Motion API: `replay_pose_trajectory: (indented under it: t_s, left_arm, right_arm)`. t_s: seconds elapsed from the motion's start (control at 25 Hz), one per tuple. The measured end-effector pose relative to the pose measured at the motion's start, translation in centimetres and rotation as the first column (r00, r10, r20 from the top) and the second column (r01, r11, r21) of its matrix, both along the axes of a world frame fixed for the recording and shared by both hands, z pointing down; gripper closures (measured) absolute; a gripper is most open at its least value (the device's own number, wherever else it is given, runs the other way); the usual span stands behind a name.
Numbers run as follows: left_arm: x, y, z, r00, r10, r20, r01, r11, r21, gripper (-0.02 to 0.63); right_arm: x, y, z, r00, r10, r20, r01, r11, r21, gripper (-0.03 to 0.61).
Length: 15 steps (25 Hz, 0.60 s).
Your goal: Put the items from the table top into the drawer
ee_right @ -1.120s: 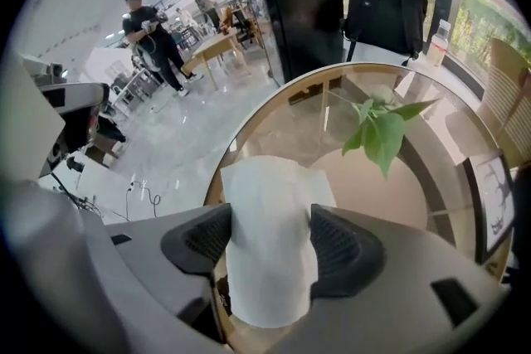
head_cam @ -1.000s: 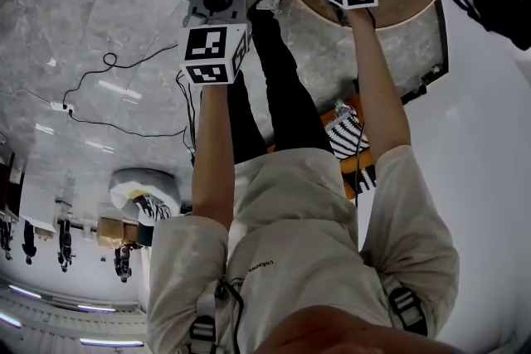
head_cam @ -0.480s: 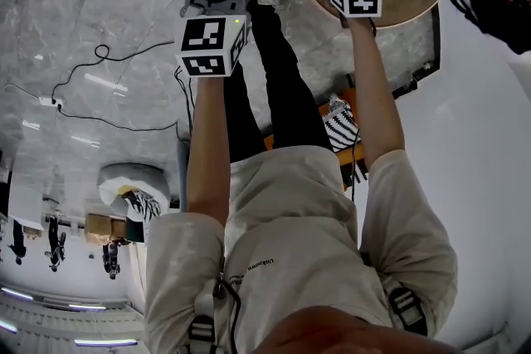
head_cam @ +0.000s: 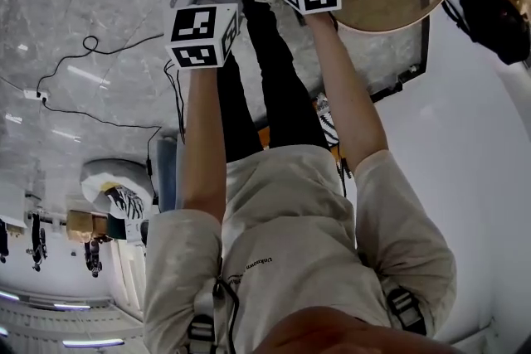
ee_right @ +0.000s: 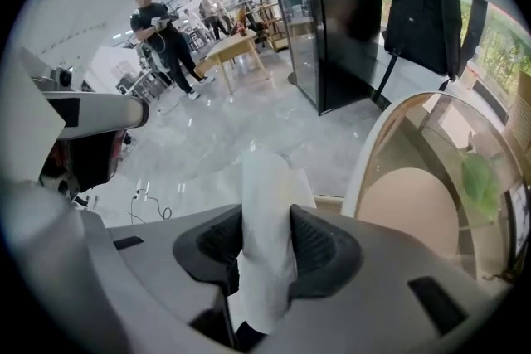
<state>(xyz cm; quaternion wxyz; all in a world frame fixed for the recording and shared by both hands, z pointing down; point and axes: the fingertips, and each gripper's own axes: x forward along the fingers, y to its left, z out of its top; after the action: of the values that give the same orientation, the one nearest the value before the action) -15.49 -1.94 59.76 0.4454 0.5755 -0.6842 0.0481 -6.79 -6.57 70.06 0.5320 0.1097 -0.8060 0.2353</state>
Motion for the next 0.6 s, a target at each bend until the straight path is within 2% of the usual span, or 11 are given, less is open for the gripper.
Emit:
replay_pose_trajectory:
  t_s: [0.12,0.24,0.44,0.6]
  left_arm:
    - [-0.4,0.5,0.5,1.000,-0.001,0.000,0.001,1.000,-0.008,0.592]
    - [-1.1,0.8,1.3,1.000,-0.011,-0.001,0.011,1.000,-0.018,0.592]
    - [-1.5,1.1,4.8,1.000,0.017,-0.011,-0.017,0.999,-0.044,0.592]
    - [-1.9,0.6,7.4,0.998,0.056,-0.009,-0.056,0.996,-0.065,0.592]
  right_arm:
    - [-0.9,2.1,2.3,1.000,-0.003,-0.019,0.002,0.999,-0.052,0.400]
    - [-0.6,3.5,5.0,0.997,0.034,-0.066,-0.039,0.996,-0.086,0.400]
    - [0.8,4.0,10.6,0.986,0.120,-0.117,-0.129,0.988,-0.079,0.400]
    - [1.8,2.5,14.3,0.976,0.170,-0.136,-0.174,0.984,-0.022,0.396]
